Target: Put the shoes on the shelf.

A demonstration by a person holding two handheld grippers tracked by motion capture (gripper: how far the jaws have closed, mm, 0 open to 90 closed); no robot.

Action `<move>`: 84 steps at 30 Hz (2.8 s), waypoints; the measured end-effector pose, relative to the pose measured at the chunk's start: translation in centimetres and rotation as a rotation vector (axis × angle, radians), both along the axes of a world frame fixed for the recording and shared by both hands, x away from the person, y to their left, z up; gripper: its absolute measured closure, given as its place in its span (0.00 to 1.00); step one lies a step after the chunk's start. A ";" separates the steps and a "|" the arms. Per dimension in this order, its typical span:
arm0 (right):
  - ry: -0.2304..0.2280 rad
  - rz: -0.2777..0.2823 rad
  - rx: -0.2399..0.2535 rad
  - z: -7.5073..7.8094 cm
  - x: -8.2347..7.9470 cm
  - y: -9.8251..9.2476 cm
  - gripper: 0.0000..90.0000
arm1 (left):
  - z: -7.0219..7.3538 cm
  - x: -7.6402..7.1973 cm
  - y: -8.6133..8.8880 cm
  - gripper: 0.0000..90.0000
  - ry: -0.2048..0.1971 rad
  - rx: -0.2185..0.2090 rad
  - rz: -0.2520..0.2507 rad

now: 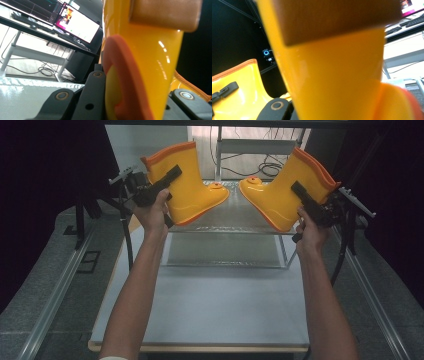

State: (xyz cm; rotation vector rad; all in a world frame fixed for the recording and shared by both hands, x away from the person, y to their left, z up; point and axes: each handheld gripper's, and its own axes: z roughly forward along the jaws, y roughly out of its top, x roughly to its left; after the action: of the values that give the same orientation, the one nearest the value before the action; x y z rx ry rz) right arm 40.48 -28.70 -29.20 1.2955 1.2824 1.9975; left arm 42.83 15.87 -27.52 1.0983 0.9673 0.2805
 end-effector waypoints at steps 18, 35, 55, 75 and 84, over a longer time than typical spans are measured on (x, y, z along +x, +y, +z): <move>0.032 -0.045 -0.046 -0.1 3.4 1.7 0.96 | 0.4 2.4 -1.3 0.95 -0.015 0.014 0.038; 0.063 -0.090 -0.088 -0.9 5.8 3.6 0.96 | -1.1 4.7 -3.2 0.95 -0.007 0.051 0.114; 0.031 -0.126 -0.255 -2.8 5.3 6.2 0.83 | -3.8 3.5 -6.4 0.88 -0.032 0.185 0.136; 0.035 -0.048 -0.271 -2.2 3.3 5.5 0.37 | -3.0 1.3 -4.6 0.31 0.002 0.138 0.069; -0.003 -0.013 -0.261 -1.6 1.0 4.3 0.34 | -2.7 -1.1 -2.7 0.27 -0.035 0.126 0.048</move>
State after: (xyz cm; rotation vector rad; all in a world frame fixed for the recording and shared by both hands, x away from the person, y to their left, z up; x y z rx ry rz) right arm 41.46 -24.45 -30.78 1.1720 1.4722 1.7527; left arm 41.70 13.13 -30.23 1.1822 0.9558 0.4035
